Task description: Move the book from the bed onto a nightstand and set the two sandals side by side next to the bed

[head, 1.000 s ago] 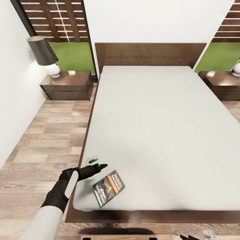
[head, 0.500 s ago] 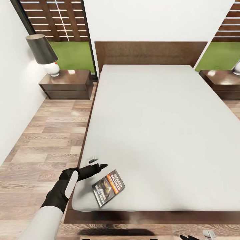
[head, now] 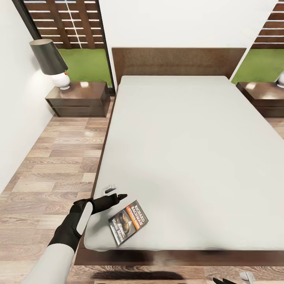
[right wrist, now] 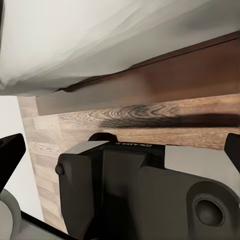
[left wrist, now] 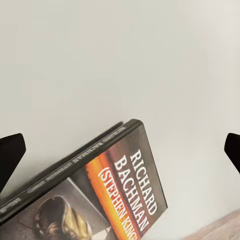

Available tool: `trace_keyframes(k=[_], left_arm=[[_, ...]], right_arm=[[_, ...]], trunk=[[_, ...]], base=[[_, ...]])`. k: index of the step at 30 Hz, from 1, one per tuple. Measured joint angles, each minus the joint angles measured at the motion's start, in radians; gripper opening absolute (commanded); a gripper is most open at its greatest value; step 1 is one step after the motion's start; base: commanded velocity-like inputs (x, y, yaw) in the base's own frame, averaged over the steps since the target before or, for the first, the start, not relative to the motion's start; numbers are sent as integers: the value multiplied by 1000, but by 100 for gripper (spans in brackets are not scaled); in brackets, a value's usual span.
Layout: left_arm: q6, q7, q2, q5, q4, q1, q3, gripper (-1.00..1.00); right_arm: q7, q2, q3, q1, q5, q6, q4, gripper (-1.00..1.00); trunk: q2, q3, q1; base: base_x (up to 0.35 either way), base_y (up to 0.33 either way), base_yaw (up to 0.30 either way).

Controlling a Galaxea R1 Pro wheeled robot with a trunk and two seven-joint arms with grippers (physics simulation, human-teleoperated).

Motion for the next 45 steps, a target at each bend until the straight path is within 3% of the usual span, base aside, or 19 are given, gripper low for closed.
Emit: trace_keyframes(k=[3, 16, 23, 32, 41, 45], left_arm=[[0, 0, 0, 0, 0, 0, 0, 100], [0, 0, 0, 0, 0, 0, 0, 100], [0, 0, 0, 0, 0, 0, 0, 100], [0, 0, 0, 0, 0, 0, 0, 100], [0, 0, 0, 0, 0, 0, 0, 100], [0, 0, 0, 0, 0, 0, -1, 100]], right_arm=[[0, 0, 0, 0, 0, 0, 0, 100], [0, 0, 0, 0, 0, 0, 0, 100], [0, 0, 0, 0, 0, 0, 0, 100], [0, 0, 0, 0, 0, 0, 0, 100], [0, 0, 0, 0, 0, 0, 0, 100], [0, 0, 0, 0, 0, 0, 0, 100]], trunk=[[0, 0, 0], [-91, -41, 50], [-91, -41, 50], [-154, -69, 84], [-154, -69, 84], [-182, -81, 100]], base=[[0, 0, 0], [0, 0, 0], [0, 0, 0], [0, 0, 0], [0, 0, 0], [0, 0, 0]])
